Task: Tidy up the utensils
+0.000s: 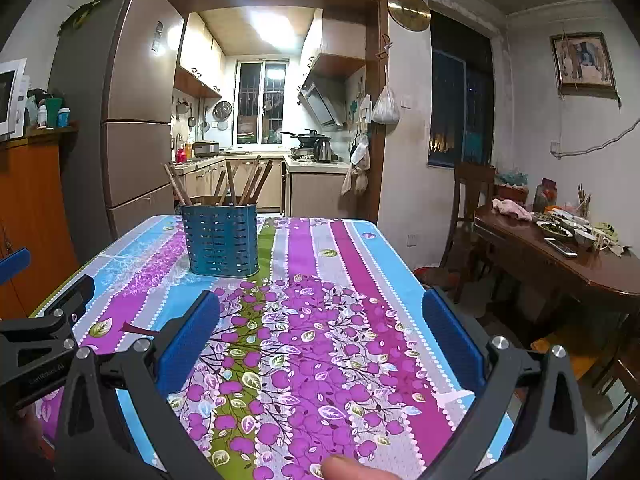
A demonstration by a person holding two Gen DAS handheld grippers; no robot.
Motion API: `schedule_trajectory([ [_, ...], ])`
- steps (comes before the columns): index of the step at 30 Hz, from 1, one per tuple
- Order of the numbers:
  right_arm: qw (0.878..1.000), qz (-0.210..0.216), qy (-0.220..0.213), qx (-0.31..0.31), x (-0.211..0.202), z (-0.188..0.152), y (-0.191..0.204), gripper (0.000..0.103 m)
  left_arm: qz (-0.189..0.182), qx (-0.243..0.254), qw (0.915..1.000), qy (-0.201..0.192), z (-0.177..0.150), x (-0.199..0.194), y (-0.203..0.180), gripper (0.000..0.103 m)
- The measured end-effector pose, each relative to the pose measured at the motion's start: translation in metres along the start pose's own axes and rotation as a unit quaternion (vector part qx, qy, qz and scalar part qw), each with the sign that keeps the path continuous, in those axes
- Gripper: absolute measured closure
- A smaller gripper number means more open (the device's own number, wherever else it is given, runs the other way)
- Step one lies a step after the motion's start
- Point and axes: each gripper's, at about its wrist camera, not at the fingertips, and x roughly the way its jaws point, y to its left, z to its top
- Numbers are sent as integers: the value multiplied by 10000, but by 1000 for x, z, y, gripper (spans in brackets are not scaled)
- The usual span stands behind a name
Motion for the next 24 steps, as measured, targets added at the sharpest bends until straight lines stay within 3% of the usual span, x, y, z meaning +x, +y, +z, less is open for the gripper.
schedule_trajectory([
  [24,9995,-35,-186,-237,-12,9,7,5,70,-176,9998,-18,-1,-5,10,4],
])
